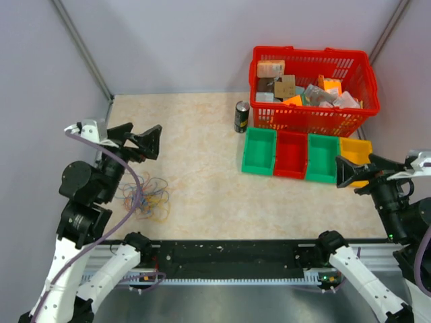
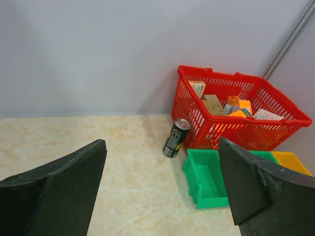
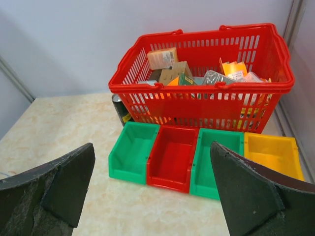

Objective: Untangle the cables

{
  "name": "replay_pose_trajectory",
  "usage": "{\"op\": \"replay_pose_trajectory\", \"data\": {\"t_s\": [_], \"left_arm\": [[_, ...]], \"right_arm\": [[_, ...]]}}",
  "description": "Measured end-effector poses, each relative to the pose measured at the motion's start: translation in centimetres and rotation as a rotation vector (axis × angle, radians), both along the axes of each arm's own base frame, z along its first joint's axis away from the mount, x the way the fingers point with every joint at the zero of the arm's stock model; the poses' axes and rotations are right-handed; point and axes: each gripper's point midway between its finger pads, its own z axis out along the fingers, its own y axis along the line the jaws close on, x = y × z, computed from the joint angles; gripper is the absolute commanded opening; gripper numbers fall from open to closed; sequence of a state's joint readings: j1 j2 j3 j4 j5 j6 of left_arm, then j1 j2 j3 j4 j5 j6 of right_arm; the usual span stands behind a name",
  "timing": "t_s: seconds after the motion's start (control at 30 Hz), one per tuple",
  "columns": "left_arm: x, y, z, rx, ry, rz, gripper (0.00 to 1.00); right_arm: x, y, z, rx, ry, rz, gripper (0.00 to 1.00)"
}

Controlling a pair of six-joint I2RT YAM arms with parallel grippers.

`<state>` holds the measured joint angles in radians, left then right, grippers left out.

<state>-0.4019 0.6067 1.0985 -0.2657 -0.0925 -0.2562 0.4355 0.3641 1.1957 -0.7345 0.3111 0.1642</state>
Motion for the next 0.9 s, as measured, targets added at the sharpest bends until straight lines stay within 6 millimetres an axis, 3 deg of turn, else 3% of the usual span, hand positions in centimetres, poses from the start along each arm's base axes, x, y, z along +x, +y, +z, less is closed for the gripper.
{"op": "replay_pose_trajectory", "data": {"t_s": [0.23, 0.33, 0.5, 0.57, 0.67, 0.83, 0.9], "left_arm": [[3.2, -1.2, -3.3, 0.045, 0.169, 0.008, 0.97], [5.3, -2.4, -6.2, 0.091, 0.305, -0.001, 0.99], [8.5, -3.0, -12.1, 0.135, 0.572, 0.061, 0.98], [9.1, -1.7, -15.2, 0.126, 0.697, 0.153, 0.98], [9.2, 2.3, -18.9, 0.032, 0.835, 0.318, 0.98], [6.1, 11.2, -26.1, -0.235, 1.032, 0.678, 0.98], [4.4, 12.8, -28.3, -0.305, 1.102, 0.789, 0.98]], "right_arm": [[1.3, 1.3, -1.5, -0.018, 0.073, 0.033, 0.99], [2.1, 2.9, -3.0, -0.039, 0.121, 0.1, 0.99], [4.5, 6.0, -7.8, -0.078, 0.296, 0.194, 0.99], [5.2, 6.9, -10.1, -0.079, 0.382, 0.209, 0.99], [5.6, 7.8, -13.0, -0.067, 0.494, 0.229, 0.99], [5.6, 8.8, -16.2, -0.043, 0.626, 0.244, 0.99], [5.5, 8.8, -17.2, -0.045, 0.671, 0.24, 0.99]]}}
